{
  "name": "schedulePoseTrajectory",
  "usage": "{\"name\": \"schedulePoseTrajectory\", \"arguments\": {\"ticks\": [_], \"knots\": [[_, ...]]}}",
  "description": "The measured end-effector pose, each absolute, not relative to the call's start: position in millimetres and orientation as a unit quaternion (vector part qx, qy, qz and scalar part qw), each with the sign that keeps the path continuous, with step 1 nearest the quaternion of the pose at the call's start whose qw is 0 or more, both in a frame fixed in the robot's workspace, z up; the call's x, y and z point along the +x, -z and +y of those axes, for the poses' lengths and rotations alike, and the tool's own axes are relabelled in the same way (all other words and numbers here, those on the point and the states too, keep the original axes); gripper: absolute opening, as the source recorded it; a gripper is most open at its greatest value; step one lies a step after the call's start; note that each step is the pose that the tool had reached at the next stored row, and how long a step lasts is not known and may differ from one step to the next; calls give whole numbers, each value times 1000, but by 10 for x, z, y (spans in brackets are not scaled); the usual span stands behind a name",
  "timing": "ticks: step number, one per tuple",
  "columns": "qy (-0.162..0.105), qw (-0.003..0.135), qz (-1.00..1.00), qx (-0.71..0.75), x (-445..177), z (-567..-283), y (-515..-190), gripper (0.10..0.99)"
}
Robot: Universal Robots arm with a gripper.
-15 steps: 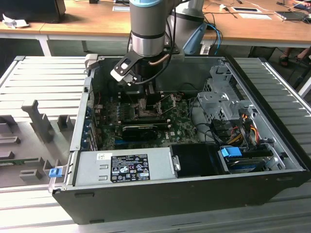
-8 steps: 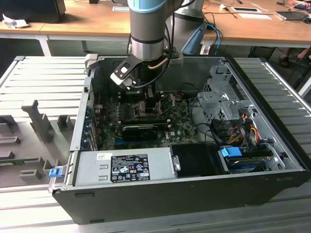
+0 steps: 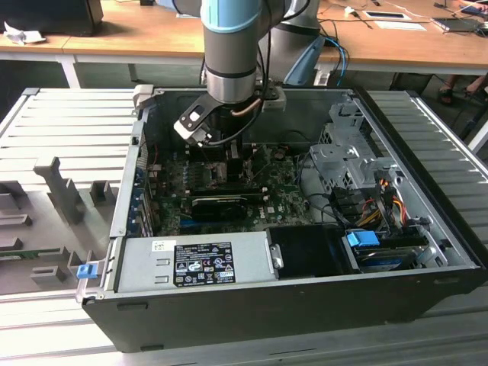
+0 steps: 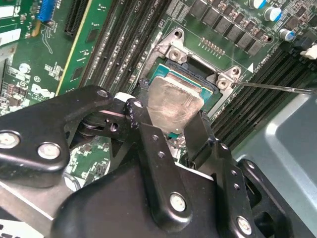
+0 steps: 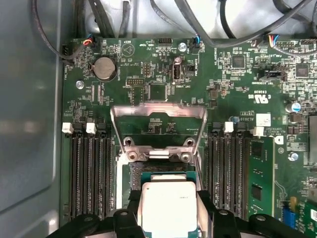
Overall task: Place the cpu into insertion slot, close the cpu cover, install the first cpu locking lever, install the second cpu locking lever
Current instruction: 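Place the cpu into insertion slot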
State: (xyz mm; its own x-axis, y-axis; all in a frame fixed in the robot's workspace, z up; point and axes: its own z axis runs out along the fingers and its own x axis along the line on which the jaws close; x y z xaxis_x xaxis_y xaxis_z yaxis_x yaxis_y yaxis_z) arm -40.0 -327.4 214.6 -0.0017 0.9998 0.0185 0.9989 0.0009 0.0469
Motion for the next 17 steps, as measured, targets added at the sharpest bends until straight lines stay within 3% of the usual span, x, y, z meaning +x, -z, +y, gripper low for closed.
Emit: {"name": "schedulePoseTrajectory", "arguments": {"ticks": [17], "knots": [[-23, 10, 695, 718, -383, -3190, -2028, 529]]}}
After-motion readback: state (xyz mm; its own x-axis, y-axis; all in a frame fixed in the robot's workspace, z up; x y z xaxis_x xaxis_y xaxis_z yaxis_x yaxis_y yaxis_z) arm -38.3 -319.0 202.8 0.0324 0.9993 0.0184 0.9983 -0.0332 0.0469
